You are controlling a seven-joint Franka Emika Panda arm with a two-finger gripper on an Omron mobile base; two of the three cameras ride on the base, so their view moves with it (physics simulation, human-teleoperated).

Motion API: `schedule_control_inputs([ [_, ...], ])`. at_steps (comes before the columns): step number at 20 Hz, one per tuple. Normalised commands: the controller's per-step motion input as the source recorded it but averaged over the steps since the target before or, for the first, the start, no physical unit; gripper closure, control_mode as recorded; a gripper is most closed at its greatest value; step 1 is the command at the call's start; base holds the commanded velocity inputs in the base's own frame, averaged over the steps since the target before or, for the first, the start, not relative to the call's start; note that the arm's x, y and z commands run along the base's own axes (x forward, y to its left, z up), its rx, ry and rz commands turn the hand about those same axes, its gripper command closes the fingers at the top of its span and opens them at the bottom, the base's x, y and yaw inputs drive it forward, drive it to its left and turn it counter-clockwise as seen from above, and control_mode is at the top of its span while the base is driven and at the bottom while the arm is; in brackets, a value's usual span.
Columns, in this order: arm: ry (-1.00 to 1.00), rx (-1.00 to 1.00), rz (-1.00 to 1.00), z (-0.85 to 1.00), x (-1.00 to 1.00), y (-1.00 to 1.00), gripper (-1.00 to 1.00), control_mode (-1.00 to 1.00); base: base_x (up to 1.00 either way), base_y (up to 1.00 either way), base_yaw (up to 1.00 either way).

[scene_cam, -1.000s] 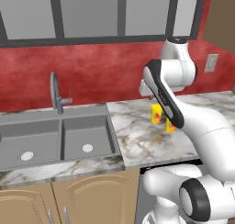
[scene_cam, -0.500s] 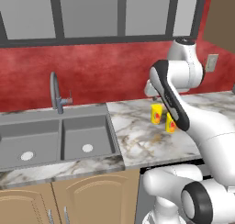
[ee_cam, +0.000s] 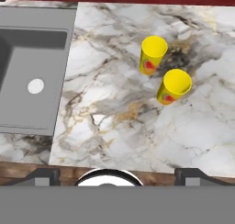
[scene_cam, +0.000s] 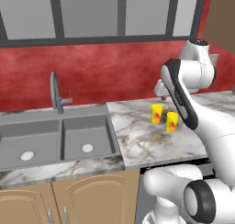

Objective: Place the cup in the left basin and the cup in the right basin of the sink.

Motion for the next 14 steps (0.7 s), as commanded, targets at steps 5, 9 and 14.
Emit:
schedule_control_inputs([
  [5,0.01,0.00,0.00,-0.03,0.01,-0.25,-1.00,-1.00,0.00,0.00,0.00],
  [9,0.02,0.04,0.00,-0.08,0.06,-0.18,-1.00,-1.00,0.00,0.00,0.00],
  [14,0.03,0.02,0.00,-0.09,0.10,-0.15,-1.00,-1.00,0.00,0.00,0.00],
])
